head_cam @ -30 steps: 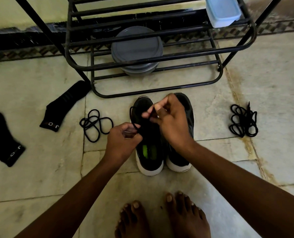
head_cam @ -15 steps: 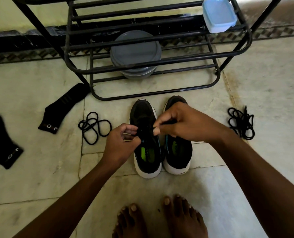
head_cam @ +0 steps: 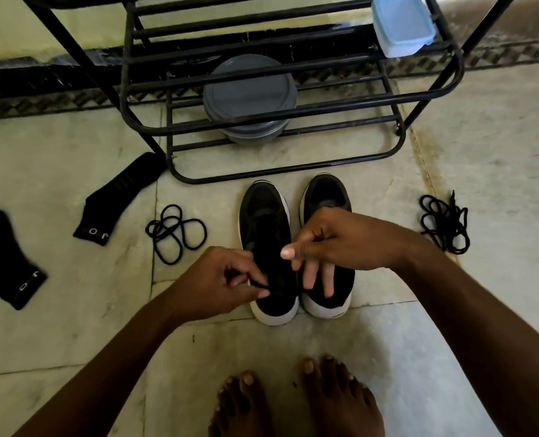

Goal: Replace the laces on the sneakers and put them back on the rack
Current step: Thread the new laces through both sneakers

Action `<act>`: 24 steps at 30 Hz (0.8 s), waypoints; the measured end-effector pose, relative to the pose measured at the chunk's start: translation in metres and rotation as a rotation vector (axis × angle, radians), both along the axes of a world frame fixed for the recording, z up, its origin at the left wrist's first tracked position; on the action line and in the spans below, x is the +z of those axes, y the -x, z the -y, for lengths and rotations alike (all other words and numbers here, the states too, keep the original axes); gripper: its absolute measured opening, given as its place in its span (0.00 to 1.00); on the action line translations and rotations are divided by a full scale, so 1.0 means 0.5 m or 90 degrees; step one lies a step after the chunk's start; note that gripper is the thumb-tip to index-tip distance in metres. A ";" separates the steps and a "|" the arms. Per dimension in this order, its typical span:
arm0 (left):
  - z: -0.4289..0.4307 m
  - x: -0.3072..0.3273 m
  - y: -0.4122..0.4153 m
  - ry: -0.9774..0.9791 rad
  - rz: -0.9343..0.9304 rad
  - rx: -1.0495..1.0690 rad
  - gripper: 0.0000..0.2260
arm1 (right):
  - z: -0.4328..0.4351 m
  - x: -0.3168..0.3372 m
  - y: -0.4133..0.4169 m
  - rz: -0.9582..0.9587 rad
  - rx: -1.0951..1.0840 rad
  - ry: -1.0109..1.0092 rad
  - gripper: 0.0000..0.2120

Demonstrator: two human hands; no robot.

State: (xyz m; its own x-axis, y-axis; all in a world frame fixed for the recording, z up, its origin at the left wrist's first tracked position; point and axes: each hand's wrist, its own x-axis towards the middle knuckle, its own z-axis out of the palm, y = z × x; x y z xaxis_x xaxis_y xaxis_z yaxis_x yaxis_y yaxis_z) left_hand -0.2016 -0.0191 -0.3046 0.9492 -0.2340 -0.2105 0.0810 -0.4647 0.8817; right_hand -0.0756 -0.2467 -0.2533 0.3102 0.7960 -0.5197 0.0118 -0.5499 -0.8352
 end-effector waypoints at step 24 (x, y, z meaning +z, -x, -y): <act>-0.105 0.039 0.048 -0.270 -0.333 -0.130 0.14 | -0.159 -0.096 0.165 0.478 -0.033 0.274 0.19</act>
State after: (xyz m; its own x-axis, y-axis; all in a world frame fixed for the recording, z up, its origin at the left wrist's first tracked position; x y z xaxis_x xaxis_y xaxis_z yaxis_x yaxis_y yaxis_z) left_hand -0.2256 0.0336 -0.2852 0.6440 -0.1926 -0.7404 0.3201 -0.8111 0.4894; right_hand -0.1579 -0.1673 -0.3014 0.7223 0.5525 -0.4159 0.4430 -0.8315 -0.3351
